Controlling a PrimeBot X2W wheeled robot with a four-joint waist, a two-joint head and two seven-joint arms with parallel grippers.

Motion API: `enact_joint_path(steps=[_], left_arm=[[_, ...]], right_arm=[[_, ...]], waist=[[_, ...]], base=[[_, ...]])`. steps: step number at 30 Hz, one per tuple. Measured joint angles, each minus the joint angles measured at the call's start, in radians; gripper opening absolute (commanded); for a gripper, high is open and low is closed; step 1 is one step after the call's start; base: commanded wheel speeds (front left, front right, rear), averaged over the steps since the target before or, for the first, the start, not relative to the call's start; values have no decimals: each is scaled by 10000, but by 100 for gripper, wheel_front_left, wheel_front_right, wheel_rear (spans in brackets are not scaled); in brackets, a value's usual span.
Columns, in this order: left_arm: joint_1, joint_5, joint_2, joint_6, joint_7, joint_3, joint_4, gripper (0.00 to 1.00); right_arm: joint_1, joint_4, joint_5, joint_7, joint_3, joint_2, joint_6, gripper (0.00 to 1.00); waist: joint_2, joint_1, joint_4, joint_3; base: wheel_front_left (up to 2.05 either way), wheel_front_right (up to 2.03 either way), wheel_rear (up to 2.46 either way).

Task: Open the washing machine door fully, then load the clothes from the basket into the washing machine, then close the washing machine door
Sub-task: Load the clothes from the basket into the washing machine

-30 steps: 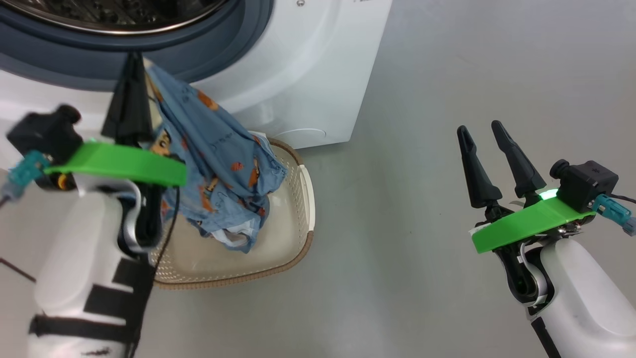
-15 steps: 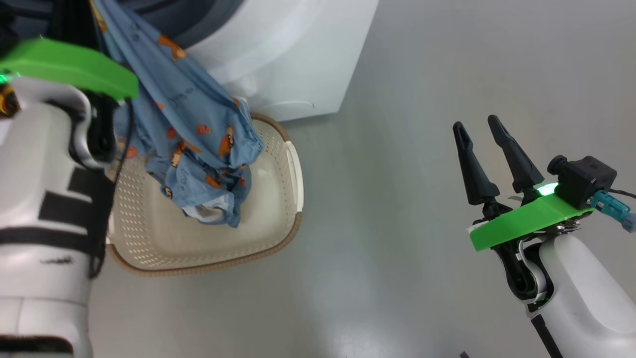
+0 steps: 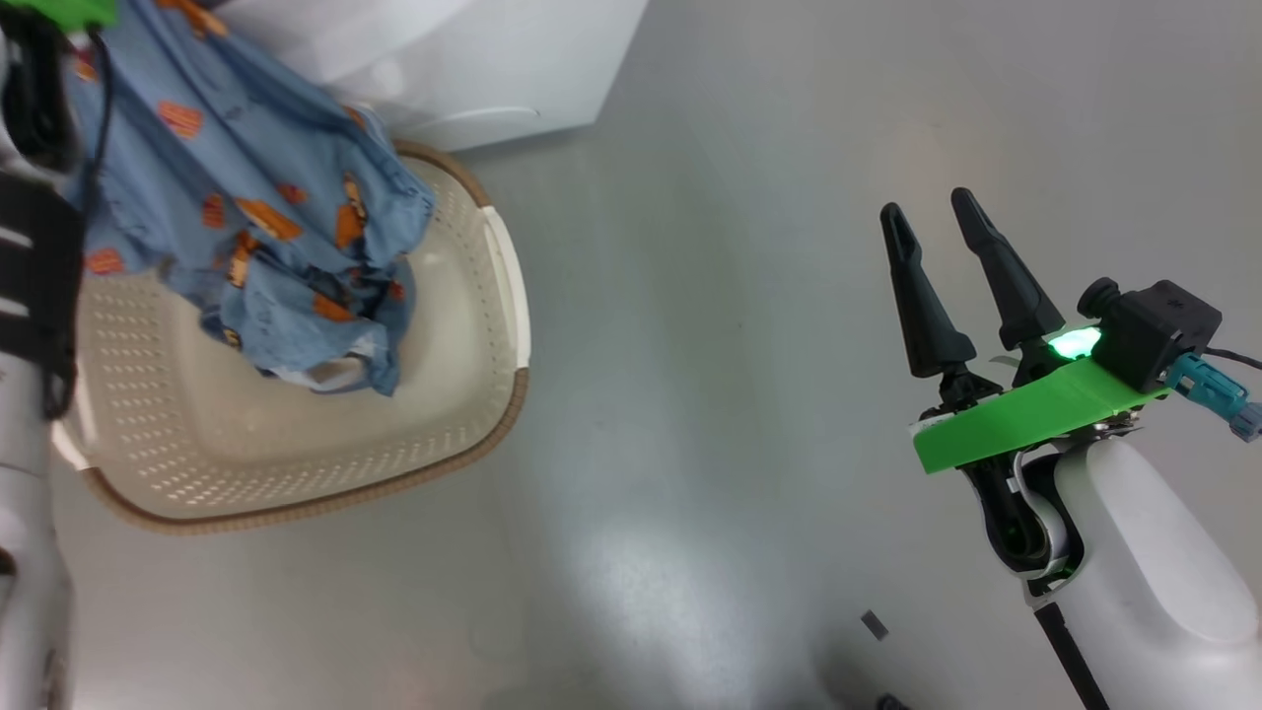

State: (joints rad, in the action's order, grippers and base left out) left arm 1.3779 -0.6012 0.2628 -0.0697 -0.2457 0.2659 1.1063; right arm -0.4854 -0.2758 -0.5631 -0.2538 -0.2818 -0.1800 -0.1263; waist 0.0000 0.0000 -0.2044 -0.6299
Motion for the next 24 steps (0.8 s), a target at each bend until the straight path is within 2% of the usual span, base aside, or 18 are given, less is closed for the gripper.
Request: enact_joint_path(steps=[6,10,14,16,20,21,22,23,24], left_arm=[[778,403,123,94,-77,-107,-238,0],[794,957,359,412,-84,-765,-1944,0],[730,1708,286,591,-105,-1557,-3628,0],[577,2071,209,591,-109,-1916,-3659,0],[257,2243,13,570,-109,-2036,-2502,0],[259,2243,-63,510,-107,-2021,-2079,12],[264,2243,-140,447,-102,-1985,-1678,48],[270,2243,-219,435,-56,-1942,-1287,100],[279,2243,-278,385,-23,-1908,-945,100]], right_arm=[[-25,100,13,0,0,211,0,100],[-186,161,17,0,10,228,2,100],[-215,203,27,0,31,299,0,100],[-216,190,31,0,19,355,0,100],[-218,146,84,0,-17,403,0,100],[-218,121,84,0,-17,408,0,100],[-218,102,84,0,-15,407,0,100],[-218,67,84,0,-13,405,0,100],[-217,48,84,0,-15,407,0,100]], waist=[[0,0,-371,-586],[0,0,-554,-878],[0,0,-670,-1067],[0,0,-713,-1109],[0,0,-709,-1081],[0,0,-693,-1064],[0,0,-671,-1049],[0,0,-650,-1034],[0,0,-628,-1018]], base=[[0,0,0],[0,0,0],[0,0,0],[0,0,0],[0,0,0],[0,0,0],[0,0,0],[0,0,0],[0,0,0]])
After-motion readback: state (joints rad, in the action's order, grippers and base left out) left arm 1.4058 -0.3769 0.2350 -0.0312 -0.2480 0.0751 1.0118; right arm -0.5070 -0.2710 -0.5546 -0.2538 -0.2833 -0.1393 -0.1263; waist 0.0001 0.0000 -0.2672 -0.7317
